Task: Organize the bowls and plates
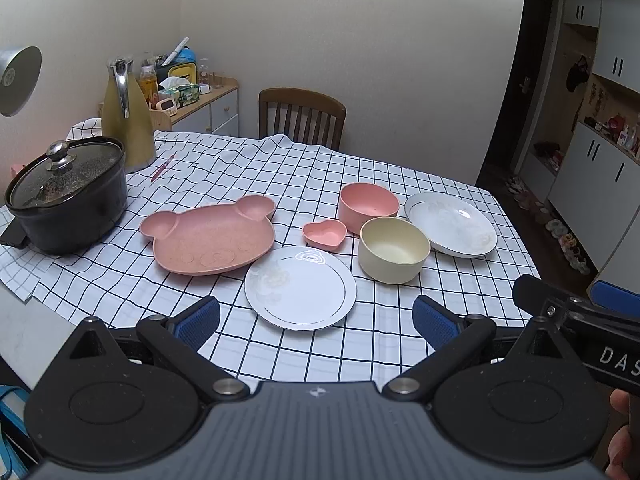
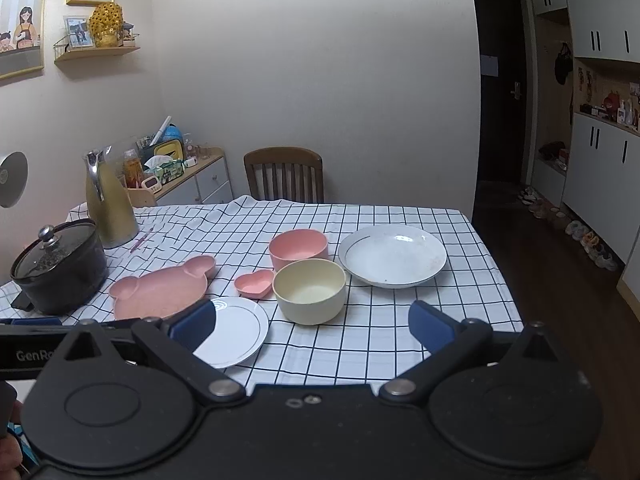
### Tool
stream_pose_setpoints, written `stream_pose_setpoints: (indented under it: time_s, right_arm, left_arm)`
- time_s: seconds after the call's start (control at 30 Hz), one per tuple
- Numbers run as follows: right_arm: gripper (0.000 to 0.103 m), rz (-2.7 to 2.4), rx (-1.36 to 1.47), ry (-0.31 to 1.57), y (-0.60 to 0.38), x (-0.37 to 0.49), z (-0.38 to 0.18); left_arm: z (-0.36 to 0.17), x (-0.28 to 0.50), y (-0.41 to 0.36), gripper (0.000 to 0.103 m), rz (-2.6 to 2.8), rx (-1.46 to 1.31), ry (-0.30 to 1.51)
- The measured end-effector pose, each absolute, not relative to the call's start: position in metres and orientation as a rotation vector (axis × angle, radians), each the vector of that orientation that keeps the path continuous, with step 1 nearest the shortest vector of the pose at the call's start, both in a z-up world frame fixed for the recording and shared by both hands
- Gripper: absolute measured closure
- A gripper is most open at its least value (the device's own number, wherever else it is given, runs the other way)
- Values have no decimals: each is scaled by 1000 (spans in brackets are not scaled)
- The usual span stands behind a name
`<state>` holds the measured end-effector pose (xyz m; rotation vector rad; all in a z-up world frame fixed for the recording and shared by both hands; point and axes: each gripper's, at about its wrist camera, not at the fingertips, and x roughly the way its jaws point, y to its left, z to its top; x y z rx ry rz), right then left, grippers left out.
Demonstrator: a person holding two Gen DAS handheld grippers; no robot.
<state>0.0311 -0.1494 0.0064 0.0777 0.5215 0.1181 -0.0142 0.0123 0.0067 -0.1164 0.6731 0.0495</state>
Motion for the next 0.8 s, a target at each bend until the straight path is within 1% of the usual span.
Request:
stream_pose_setpoints:
  time_s: [0.4, 0.8]
  right_arm:
    - [0, 108, 70, 520, -157, 37, 6]
    - [0, 139, 73, 519, -172, 62, 4]
  left_arm:
    - [2, -1, 5, 0, 19, -121, 684]
    - [1, 24, -11, 0, 45, -106, 684]
